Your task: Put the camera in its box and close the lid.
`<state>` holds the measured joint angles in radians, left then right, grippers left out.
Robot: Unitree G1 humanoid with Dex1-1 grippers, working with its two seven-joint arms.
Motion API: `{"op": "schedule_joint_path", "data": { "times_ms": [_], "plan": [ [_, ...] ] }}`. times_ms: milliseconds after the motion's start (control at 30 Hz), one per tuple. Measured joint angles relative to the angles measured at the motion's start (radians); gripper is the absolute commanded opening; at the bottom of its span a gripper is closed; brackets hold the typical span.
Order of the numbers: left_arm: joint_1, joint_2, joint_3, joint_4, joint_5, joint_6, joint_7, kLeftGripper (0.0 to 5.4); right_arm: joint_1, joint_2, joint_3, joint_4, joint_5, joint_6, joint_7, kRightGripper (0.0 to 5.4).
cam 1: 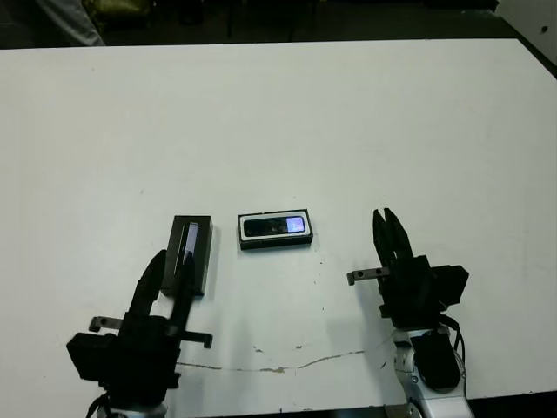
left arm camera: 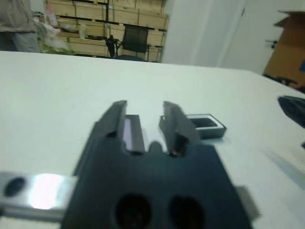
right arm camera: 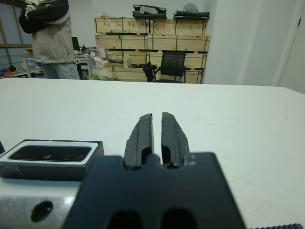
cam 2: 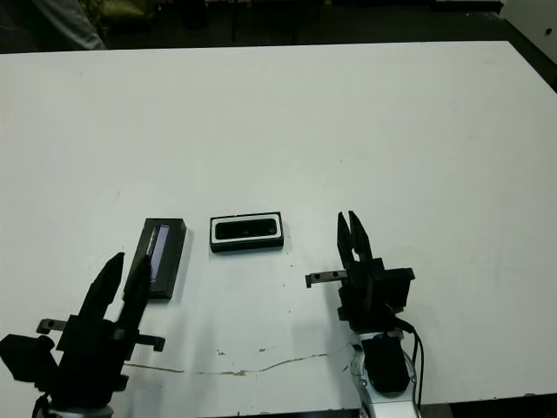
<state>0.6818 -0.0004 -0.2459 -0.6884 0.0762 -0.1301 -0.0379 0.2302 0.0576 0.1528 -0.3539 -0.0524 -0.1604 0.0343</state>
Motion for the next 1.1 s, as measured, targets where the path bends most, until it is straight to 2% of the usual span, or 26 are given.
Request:
{"op": "schedule_joint_path", "data": {
  "times_ms": [133, 367, 533, 867, 1100],
  "plan": [
    [0.000, 0.000, -0.010, -0.032, 0.069, 0.113, 0.024, 3.70, -0.008, 0.001, 0.000, 0.019, 0.001, -0.003, -0.001, 0.00],
    [-0.005, -0.002, -0.004, 0.011, 0.141, 0.145, 0.093, 5.37, -0.017, 0.000, 0.000, 0.042, 0.001, -0.022, -0.004, 0.00],
    [-0.038, -0.018, 0.009, 0.011, 0.152, 0.207, 0.124, 5.37, -0.017, -0.002, 0.006, 0.039, -0.010, -0.020, -0.007, 0.00],
    [-0.097, -0.048, 0.024, 0.007, 0.073, 0.304, 0.131, 5.37, -0.017, -0.004, 0.008, 0.033, -0.011, -0.013, -0.006, 0.00],
    [-0.133, -0.037, 0.042, -0.060, 0.021, 0.440, 0.079, 5.37, -0.017, 0.004, 0.026, 0.060, 0.016, -0.025, -0.005, 0.00]
  ]
}}
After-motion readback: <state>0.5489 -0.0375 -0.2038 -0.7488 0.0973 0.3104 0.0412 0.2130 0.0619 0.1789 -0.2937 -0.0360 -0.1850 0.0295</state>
